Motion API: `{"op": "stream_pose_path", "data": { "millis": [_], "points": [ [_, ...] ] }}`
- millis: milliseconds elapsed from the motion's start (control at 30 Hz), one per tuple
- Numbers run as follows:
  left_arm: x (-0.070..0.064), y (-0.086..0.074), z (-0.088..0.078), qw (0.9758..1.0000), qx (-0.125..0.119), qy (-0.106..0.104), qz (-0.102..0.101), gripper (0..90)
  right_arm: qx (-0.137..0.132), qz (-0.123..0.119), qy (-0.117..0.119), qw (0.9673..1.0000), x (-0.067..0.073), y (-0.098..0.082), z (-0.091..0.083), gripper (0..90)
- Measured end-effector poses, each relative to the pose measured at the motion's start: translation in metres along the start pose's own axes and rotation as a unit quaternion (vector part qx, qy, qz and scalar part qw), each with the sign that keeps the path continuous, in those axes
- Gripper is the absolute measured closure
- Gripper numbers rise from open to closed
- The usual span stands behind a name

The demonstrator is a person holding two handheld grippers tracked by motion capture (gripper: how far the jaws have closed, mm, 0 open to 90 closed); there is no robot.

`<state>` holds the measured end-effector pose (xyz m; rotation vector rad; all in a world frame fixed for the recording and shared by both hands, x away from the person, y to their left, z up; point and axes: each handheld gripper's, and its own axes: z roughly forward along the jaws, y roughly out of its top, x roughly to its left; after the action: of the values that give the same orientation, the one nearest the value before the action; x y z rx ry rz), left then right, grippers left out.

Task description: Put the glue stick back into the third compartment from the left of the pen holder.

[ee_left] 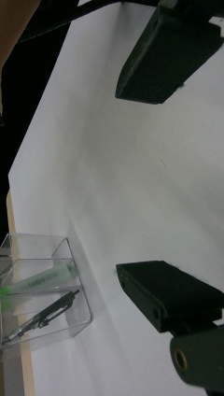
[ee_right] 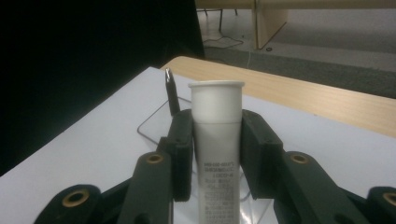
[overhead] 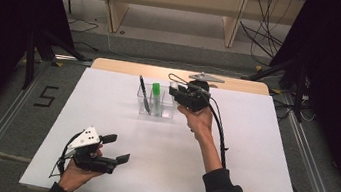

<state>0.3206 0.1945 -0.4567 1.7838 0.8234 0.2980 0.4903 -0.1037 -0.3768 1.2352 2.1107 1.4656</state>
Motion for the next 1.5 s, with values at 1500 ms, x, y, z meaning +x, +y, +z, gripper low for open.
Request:
{"op": "stream_pose_path", "data": {
  "millis": [1500],
  "points": [
    [0.000,0.001,-0.001,1.0000,-0.004,-0.003,0.000,13.0,0.009,0.027,-0.052,0.9982,-0.009,0.014,0.064,67.7]
  ]
}}
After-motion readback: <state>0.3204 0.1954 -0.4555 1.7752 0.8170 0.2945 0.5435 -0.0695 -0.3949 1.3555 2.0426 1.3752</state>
